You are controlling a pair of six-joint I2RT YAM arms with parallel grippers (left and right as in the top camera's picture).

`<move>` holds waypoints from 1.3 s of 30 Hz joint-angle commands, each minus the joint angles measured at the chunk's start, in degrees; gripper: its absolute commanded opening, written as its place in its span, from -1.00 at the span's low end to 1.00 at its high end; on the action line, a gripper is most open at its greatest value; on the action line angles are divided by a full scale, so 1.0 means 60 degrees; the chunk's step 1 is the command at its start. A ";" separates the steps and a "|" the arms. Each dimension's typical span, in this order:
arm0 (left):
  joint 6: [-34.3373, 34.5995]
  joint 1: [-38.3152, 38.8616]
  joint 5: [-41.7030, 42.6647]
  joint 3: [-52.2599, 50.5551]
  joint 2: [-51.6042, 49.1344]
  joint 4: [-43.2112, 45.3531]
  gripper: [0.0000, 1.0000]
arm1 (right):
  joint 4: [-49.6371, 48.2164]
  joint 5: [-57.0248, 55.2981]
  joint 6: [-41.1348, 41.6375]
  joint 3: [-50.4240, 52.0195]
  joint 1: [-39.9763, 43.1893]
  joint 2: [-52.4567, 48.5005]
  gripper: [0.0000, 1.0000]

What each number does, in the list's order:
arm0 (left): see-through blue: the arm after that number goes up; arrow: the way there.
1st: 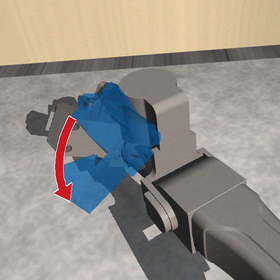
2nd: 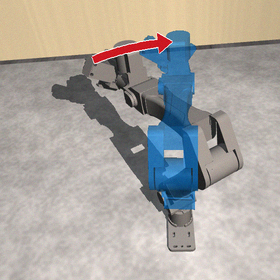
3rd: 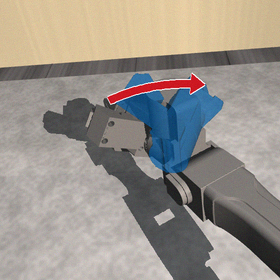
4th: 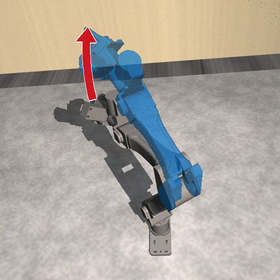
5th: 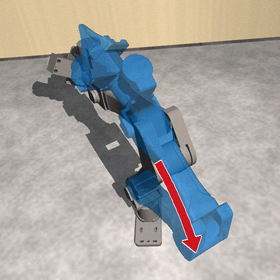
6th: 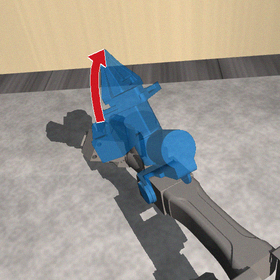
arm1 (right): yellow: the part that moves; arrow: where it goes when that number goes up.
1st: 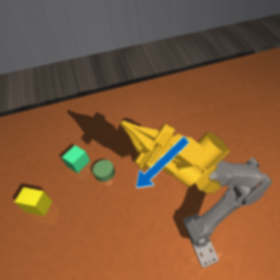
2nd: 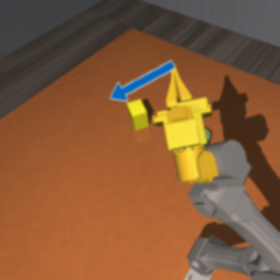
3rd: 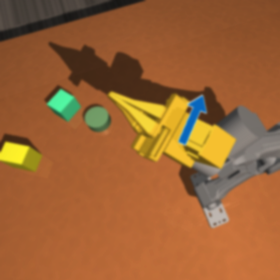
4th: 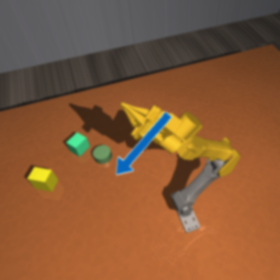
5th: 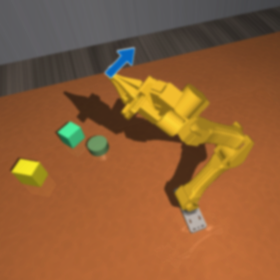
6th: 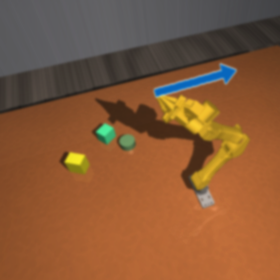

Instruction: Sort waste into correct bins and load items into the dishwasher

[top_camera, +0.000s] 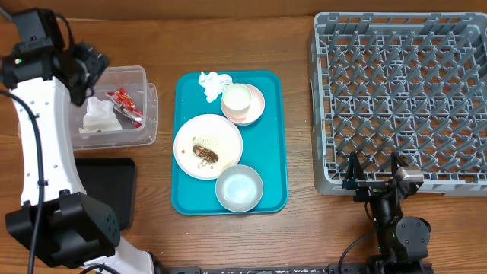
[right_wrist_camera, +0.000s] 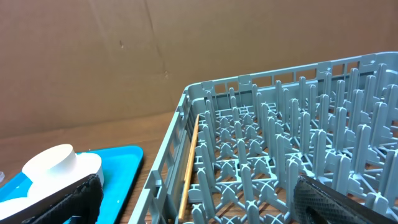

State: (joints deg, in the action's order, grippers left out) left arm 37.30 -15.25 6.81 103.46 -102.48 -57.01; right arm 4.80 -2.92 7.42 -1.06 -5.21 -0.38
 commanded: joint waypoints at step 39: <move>0.0357 0.4863 -0.1235 0.0044 -0.4798 0.3005 0.26 | -0.0033 0.0044 -0.0062 0.0098 0.0069 0.0036 1.00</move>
State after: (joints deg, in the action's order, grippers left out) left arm 39.05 12.60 1.43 103.46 -129.05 -39.07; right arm 4.78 -2.92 7.40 -1.06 -5.23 -0.36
